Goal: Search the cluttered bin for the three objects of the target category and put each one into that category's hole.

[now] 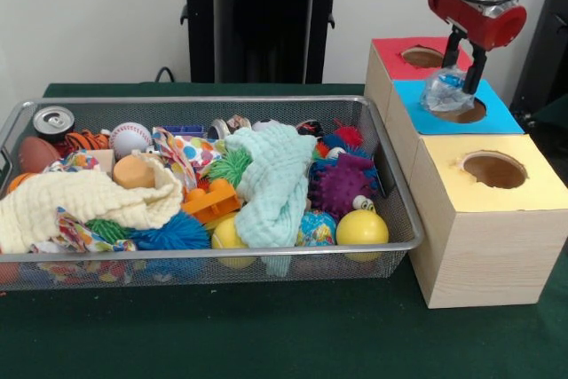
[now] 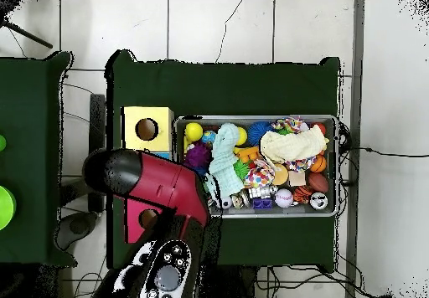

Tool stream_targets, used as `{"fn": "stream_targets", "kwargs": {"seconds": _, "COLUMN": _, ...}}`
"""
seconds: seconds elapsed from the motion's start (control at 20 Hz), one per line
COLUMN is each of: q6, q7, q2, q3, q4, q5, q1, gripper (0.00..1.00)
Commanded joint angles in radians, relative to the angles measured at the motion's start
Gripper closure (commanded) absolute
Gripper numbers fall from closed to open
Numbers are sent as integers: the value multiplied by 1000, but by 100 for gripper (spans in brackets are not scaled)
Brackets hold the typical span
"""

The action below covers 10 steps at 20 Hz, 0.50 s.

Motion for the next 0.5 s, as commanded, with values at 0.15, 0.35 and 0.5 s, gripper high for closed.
{"fn": "stream_targets", "kwargs": {"seconds": 0.15, "q6": -21, "q7": 219, "q2": 46, "q3": 96, "q4": 65, "q5": 51, "q1": -1, "gripper": 100}}
{"fn": "stream_targets", "kwargs": {"seconds": 0.35, "q6": -22, "q7": 234, "q2": 40, "q3": 99, "q4": 84, "q5": 69, "q1": 9, "gripper": 100}}
{"fn": "stream_targets", "kwargs": {"seconds": 0.5, "q6": -20, "q7": 244, "q2": 34, "q3": 99, "q4": 98, "q5": 82, "q1": 16, "gripper": 100}}
